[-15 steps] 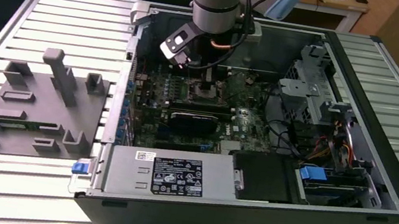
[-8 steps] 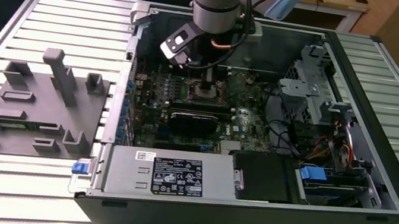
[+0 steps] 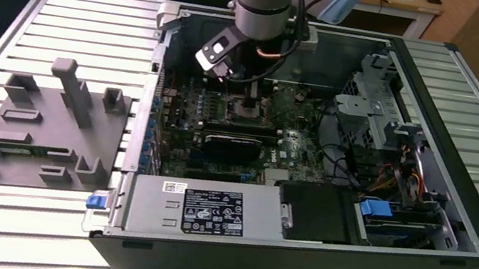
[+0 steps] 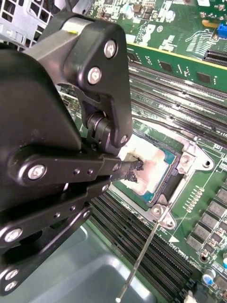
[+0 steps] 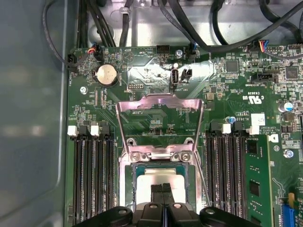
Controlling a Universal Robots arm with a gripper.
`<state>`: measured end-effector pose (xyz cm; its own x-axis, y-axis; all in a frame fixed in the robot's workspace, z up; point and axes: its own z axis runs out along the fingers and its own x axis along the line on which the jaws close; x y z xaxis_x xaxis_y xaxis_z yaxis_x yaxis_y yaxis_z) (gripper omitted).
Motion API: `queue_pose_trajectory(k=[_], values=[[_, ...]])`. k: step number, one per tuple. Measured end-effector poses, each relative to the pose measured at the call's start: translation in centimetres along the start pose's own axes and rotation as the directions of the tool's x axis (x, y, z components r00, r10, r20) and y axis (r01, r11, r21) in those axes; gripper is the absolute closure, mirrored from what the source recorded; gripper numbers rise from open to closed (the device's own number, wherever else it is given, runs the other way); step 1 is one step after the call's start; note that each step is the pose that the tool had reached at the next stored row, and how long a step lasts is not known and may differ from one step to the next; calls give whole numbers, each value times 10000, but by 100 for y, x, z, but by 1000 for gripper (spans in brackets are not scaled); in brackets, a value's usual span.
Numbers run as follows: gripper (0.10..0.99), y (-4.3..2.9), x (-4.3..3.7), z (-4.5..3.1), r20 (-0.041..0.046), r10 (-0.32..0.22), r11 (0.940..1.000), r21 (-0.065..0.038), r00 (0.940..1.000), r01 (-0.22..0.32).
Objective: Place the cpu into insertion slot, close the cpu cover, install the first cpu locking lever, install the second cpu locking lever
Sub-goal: 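Place the cpu into insertion slot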
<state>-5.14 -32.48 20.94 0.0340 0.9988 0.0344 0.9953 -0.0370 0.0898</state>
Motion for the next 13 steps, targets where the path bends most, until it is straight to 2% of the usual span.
queue_pose_trajectory(k=[13], values=[[980, 18, 7, -200, -1, 0, 10000, 0, 10000, 0]])
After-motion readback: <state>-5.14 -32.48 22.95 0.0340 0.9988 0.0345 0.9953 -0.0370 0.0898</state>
